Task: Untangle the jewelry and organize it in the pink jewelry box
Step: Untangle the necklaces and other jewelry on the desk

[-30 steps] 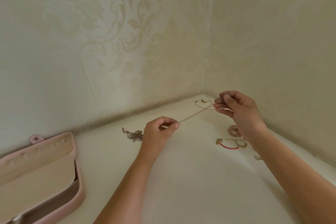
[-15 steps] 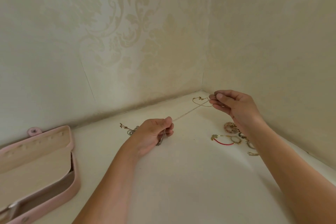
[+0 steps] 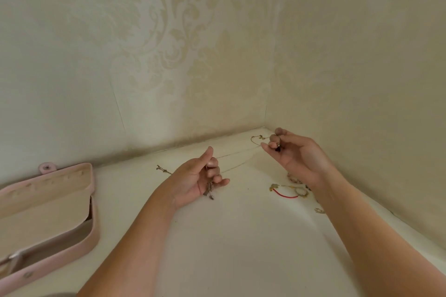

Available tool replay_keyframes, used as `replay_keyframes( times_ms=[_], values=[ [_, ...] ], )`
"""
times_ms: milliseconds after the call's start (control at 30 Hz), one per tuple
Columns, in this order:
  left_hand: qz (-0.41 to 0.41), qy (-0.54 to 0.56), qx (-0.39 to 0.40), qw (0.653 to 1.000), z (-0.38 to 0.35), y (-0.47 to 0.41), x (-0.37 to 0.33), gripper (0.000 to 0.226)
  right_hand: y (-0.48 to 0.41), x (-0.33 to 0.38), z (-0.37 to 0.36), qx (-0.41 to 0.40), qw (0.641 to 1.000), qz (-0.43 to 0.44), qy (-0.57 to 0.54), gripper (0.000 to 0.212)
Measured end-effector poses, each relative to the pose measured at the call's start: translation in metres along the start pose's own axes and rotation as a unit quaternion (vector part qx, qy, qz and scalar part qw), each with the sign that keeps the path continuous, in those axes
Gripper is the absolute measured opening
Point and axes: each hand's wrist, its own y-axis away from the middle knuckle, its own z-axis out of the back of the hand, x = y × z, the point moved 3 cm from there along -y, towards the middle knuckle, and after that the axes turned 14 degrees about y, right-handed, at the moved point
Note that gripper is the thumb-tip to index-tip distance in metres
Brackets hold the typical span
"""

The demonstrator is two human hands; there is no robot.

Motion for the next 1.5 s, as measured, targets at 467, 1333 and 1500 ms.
replay_keyframes(
  times_ms=[467,1333,1500],
  values=[
    [-0.136,0.188,-0.123,0.965,0.007,0.010,-0.020,0.046,-0.054,0.001,0.009,0.052,0.992,-0.118,0.009,0.026],
    [-0.131,0.037,-0.236,0.962,0.034,0.004,-0.028,0.025,-0.074,0.016,0.027,0.092,0.461,-0.040,0.882,0.101],
    [-0.214,-0.229,-0.365,0.876,0.052,0.003,-0.036,0.032,-0.083,0.015,0.038,0.072,0.479,-0.034,0.874,0.065]
  ],
)
